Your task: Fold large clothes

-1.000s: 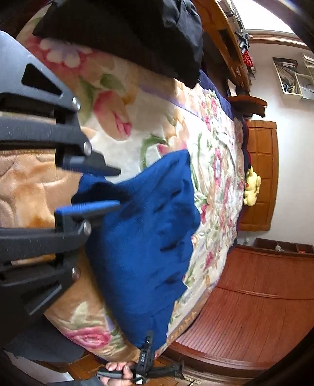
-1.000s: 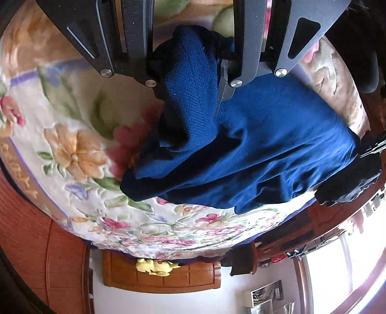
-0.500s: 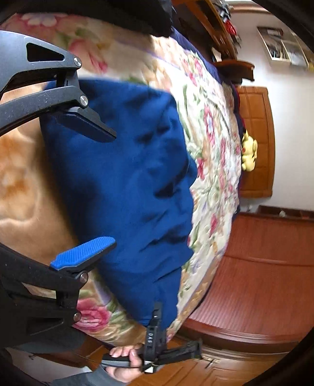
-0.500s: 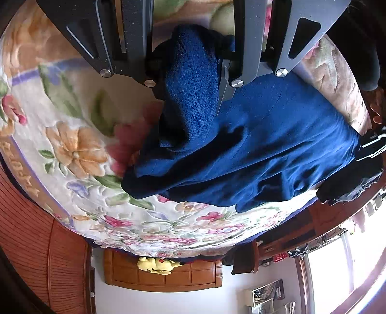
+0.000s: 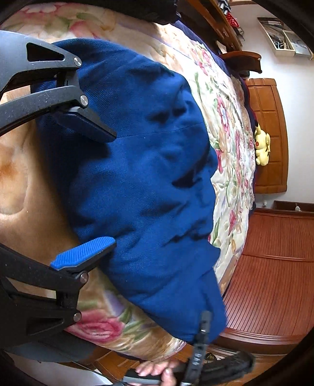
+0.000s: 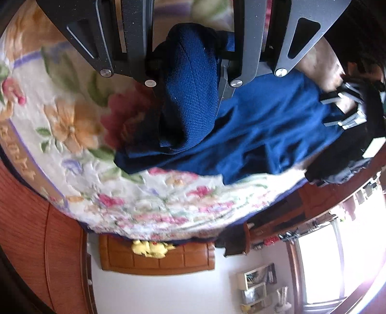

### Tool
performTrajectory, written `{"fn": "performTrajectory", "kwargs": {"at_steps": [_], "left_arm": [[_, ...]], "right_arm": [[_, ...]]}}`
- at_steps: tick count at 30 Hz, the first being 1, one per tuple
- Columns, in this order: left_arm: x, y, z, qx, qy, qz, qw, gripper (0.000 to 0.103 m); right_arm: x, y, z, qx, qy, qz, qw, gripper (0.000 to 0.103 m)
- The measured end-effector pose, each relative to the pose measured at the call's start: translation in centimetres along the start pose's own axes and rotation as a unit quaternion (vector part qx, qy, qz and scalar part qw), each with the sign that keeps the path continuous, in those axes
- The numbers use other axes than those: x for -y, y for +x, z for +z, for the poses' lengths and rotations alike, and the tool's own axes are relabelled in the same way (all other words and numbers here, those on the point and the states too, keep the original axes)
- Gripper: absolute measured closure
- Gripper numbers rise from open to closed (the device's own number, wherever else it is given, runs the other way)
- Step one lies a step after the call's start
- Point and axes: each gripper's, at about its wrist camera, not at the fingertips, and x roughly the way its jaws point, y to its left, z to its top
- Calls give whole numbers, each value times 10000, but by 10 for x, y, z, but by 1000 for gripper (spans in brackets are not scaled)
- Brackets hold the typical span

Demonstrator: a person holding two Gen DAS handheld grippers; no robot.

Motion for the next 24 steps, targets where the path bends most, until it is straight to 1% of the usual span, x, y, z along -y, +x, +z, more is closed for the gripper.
{"fn": "performTrajectory", "kwargs": {"at_steps": [4,6,9,12,15,17,20,22,24], "left_arm": [[-1,-1,-2,2,-32,-42,10000,22],[-4,-6,-1,37,-72,-77,9999,22],[-15,-21,-1,166,-205,-115,9996,22],[-29,-40,-1,327,-299,-22,9990,22],[-52,-65,-6,486,-452,147,9977,22],[-70,-85,-12,583,-578,322,9961,22],[-96,-113,-24,698,-756,634,9927,22],[-113,-129,-34,735,-876,816,9901,22],[-128,-143,-43,749,-996,999,9872,22]], "right_arm": [[-24,-8,18,219,-265,181,9992,80],[-40,-9,27,280,-433,204,9985,80],[-67,-6,41,295,-686,238,9969,81],[-96,1,57,323,-910,305,9949,82],[-133,11,76,341,-1241,396,9909,82],[-162,17,88,362,-1532,511,9862,82],[-219,28,102,304,-1984,874,9757,82],[-259,38,103,158,-2186,1218,9681,82],[-290,54,97,-162,-2331,1426,9618,82]]}}
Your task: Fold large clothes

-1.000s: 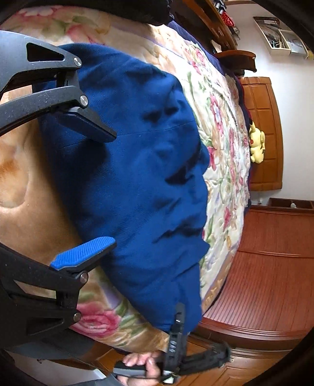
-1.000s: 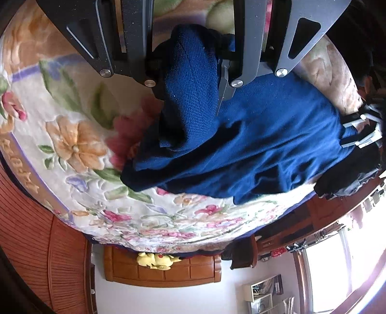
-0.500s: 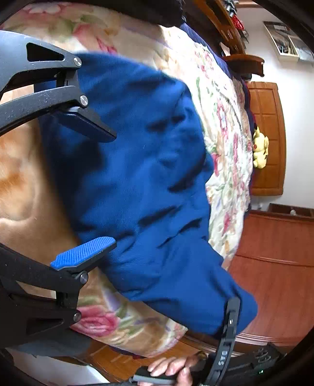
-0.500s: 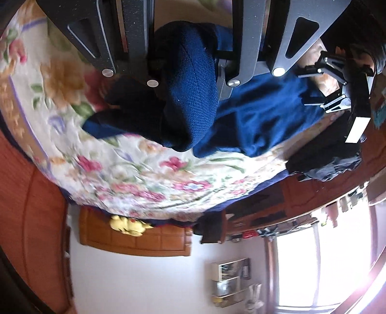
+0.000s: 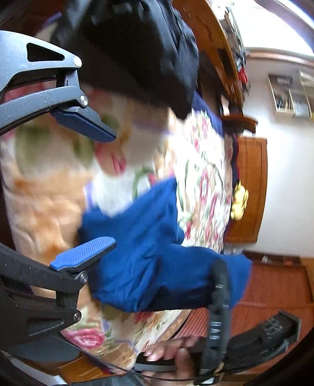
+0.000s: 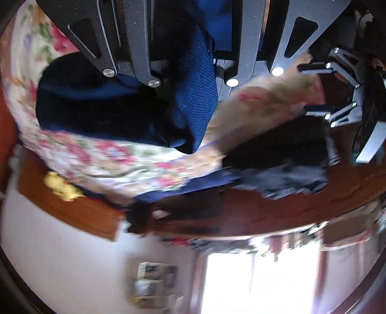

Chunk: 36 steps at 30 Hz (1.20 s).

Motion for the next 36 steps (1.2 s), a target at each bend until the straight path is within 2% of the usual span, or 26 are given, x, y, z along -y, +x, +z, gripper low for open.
{"fn": "performTrajectory", "kwargs": {"at_steps": [2,6,9,10,12,16,18,22,24,28,32,33,35,36], "left_arm": [[-15,-9,-6,3,-112,139,9998,22],[-30,-11,-16,-30,-214,222,9995,22],[-29,-2,-15,-56,-249,143,9996,22],[-25,2,-14,-64,-230,91,9997,22],[-21,6,-10,-41,-189,2,9998,22],[0,18,4,98,-100,-254,9996,22],[9,23,13,162,-86,-385,9991,22],[28,37,34,255,-5,-589,9979,22],[39,46,44,251,79,-673,9974,22],[52,60,52,232,245,-808,9962,22],[58,75,49,77,346,-825,9960,22],[58,78,48,36,367,-820,9960,24],[57,86,42,-143,363,-849,9956,35],[57,88,40,-178,358,-853,9955,36]], "right_arm": [[-16,24,-4,-282,-43,130,9995,79],[-17,46,-16,-695,298,631,9951,61],[3,27,-10,-459,544,634,9954,41],[8,13,-9,-322,609,635,9956,39],[26,-14,-10,-61,728,467,9962,38],[56,-65,-28,411,696,-431,9958,38],[73,-65,-47,199,753,-678,9947,38],[102,-38,-89,-334,917,-1126,9888,38],[117,-24,-106,-443,1101,-1203,9856,38],[147,11,-107,-412,1437,-1181,9817,38],[184,61,-114,-653,1762,-1014,9769,38],[193,70,-117,-729,1892,-911,9750,38],[214,94,-121,-900,2215,-627,9690,38],[226,106,-122,-918,2310,-597,9668,38]]}}
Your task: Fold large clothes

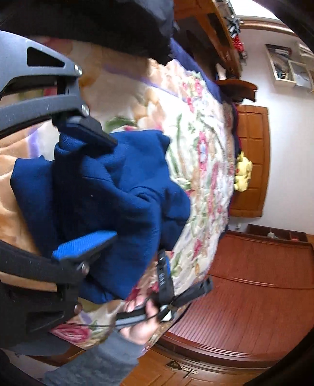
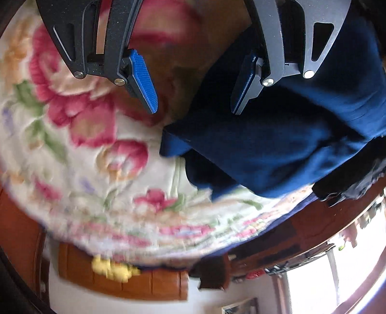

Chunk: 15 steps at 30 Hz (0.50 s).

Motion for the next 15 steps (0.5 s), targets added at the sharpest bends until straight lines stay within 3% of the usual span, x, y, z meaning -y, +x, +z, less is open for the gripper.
{"fn": "performTrajectory", "kwargs": {"at_steps": [7,12,15], "left_arm": [[-4,2,-15,-202,43,173,9996,37],[-7,-4,-24,-255,13,295,9992,37],[-8,-17,-29,-133,-62,311,9994,37]], "right_arm": [[8,43,44,197,390,642,9970,42],[-17,77,65,33,-51,197,9998,43],[-19,73,67,85,-66,110,9999,43]]}}
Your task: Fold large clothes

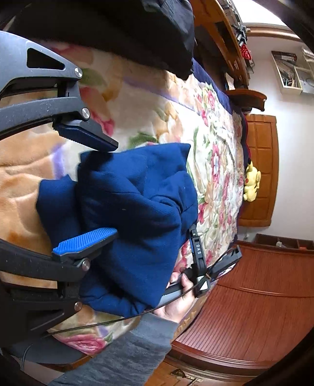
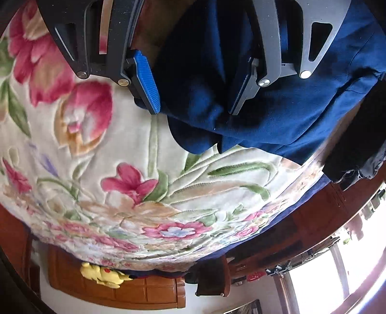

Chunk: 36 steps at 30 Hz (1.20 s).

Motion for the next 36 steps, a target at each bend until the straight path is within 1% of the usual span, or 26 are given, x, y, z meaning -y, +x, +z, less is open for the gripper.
{"fn": "performTrajectory", "kwargs": {"at_steps": [2,4,6,8,10,12,16,17,19,21,22,23,24,26,27,28,29,30,32,33,36], "left_arm": [[-1,-11,-5,88,-23,-18,10000,37],[-3,-19,-10,133,-32,-6,9999,37],[-7,-24,-16,137,-98,-31,9999,37],[-9,-26,-23,77,-134,-129,9998,37],[-9,-22,-28,-14,-118,-106,9999,37],[-9,-16,-32,-106,-102,-110,9998,37],[-8,-2,-36,-230,-123,-169,9995,37],[-7,3,-36,-277,-127,-206,9993,41],[-7,8,-37,-314,-134,-285,9990,44],[-7,13,-38,-329,-170,-398,9985,50],[-7,14,-38,-340,-184,-440,9983,54],[-7,16,-38,-344,-206,-505,9979,59],[-6,16,-39,-348,-206,-555,9976,62],[-5,17,-39,-341,-189,-568,9976,68],[-4,15,-40,-337,-191,-572,9976,71],[-4,14,-39,-325,-198,-581,9976,77],[-4,11,-38,-273,-219,-574,9977,82],[-4,10,-37,-243,-236,-583,9977,83],[-4,5,-35,-150,-231,-565,9980,86],[-4,3,-34,-79,-211,-523,9984,87],[1,-7,-29,151,-155,-377,9991,89]], "right_arm": [[5,-3,-2,15,96,-129,9999,43],[7,-8,-5,35,182,-235,9996,37],[8,-15,-9,18,308,-217,9993,35],[10,-7,-10,-97,400,-209,9989,31],[11,0,-12,-188,465,-203,9985,28],[5,-2,-14,-228,526,-215,9981,27],[4,6,-16,-381,639,-191,9970,26],[4,5,-16,-417,696,-149,9966,26],[8,9,-17,-489,798,-46,9956,27],[11,12,-17,-513,873,52,9948,27],[13,13,-18,-530,925,116,9942,27],[14,15,-18,-539,962,198,9937,29],[15,16,-18,-543,999,291,9931,34],[12,16,-19,-511,945,326,9937,41],[10,16,-19,-496,882,316,9944,47],[8,12,-19,-441,805,317,9953,61],[6,6,-19,-353,733,305,9962,66],[4,-2,-18,-201,647,314,9972,80],[-1,-15,-16,39,511,199,9985,85],[-4,-27,-13,235,478,184,9984,87],[-15,-62,-5,747,378,149,9964,90]]}}
